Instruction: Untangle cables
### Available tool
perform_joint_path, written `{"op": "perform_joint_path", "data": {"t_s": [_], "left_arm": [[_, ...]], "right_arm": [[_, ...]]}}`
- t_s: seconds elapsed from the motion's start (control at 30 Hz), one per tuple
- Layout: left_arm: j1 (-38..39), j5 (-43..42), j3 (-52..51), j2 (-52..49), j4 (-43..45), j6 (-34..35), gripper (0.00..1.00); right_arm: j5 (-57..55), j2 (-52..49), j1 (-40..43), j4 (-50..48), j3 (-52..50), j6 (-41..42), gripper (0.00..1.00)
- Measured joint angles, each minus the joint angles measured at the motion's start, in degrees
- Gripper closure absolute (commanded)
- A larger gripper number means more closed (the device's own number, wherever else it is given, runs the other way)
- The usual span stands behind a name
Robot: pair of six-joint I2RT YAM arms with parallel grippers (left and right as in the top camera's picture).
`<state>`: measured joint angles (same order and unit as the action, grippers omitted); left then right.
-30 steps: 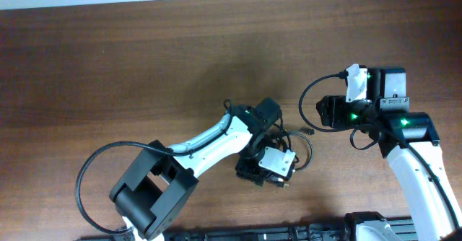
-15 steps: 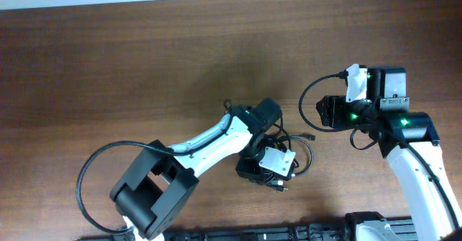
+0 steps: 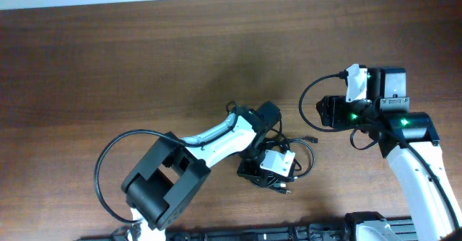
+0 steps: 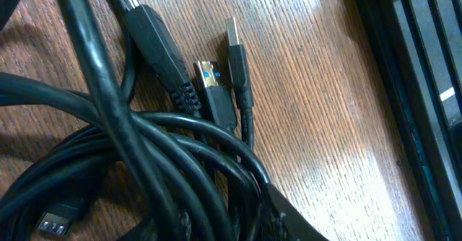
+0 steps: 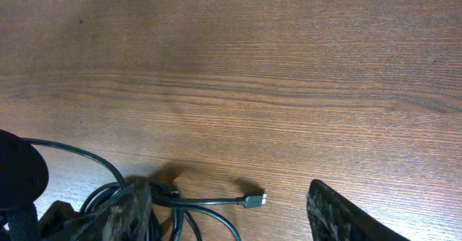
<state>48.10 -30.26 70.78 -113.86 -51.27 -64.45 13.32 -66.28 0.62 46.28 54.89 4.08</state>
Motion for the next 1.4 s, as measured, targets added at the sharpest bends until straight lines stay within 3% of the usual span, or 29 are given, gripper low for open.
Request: {"op": "perform_joint_path", "data": {"t_s": [0.17,0.43,0.83,0.9,1.23,1.4], "left_arm": [[0.0,-0.22,0.26,0.0,-0.07,0.66,0.7],[-0.09,-0.39,1.66,0.0,-0.07,2.16,0.99],[-0.11,-0.37,1.88,-0.02,-0.13,3.3,1.0],[-0.17,-0.24,2.58,-0.04,-0.24,5.51,1.0],[-9.88,1.84,22.95,-0.04,-0.24,34.34,1.0],[-12.59,-2.62,32.15,-0.04,0.81,42.18,1.0]], "right_arm": [[0.0,0.0,0.0,0.0,0.0,0.02,0.33],[0.0,0.0,0.0,0.0,0.0,0.0,0.33],[0.02,0.0,0.0,0.07,0.0,-0.04,0.33],[0.02,0.0,0.0,0.09,0.0,0.0,0.33],[7.23,6.69,0.0,0.5,0.02,0.0,0.33],[9.46,13.79,0.0,0.48,0.0,2.91,0.33]]}}
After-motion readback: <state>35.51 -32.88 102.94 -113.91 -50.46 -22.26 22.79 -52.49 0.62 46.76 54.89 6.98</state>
